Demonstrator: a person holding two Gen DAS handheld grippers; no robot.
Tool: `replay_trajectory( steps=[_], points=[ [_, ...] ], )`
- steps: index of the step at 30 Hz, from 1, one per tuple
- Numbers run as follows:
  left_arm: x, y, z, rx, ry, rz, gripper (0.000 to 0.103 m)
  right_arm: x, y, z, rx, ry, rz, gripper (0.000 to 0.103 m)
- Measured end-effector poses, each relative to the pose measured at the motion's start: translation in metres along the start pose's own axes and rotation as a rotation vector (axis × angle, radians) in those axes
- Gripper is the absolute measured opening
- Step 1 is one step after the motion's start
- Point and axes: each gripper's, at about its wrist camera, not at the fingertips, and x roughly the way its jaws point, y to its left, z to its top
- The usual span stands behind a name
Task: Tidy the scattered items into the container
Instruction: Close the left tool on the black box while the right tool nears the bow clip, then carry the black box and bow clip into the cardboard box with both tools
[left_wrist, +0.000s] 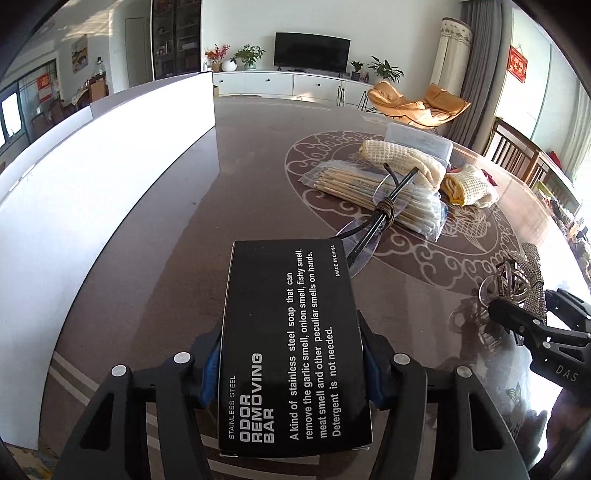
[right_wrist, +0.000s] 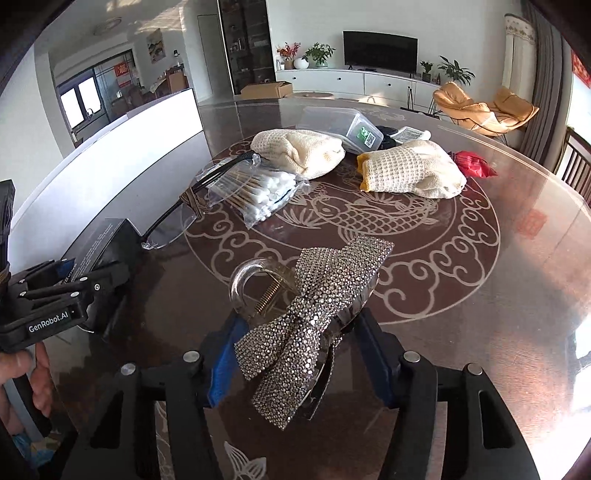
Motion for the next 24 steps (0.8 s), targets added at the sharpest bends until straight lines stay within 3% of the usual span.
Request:
replay_trajectory(
  steps=[3, 5, 7, 13, 19, 24],
  points=[
    [0.002, -0.005, 0.002, 0.001, -0.002, 0.031, 0.063, 0.000, -0.008, -0.003, 0.016, 0.006, -0.005, 0.064],
    [0.006, -0.007, 0.004, -0.008, 0.014, 0.044, 0.080, 0.003, -0.005, -0.001, 0.019, 0.006, -0.022, 0.066],
    [0.011, -0.009, 0.006, -0.017, 0.029, 0.065, 0.090, 0.006, 0.000, 0.001, 0.017, 0.010, -0.042, 0.071],
    [0.016, -0.009, 0.007, -0.026, 0.029, 0.068, 0.092, 0.017, 0.008, 0.006, 0.027, 0.018, -0.087, 0.076],
    [0.021, -0.010, 0.009, -0.024, 0.049, 0.064, 0.103, 0.015, 0.007, 0.004, 0.028, 0.018, -0.085, 0.077],
    [0.023, -0.010, 0.010, -0.024, 0.051, 0.063, 0.103, 0.016, 0.007, 0.004, 0.028, 0.017, -0.085, 0.078]
  ],
)
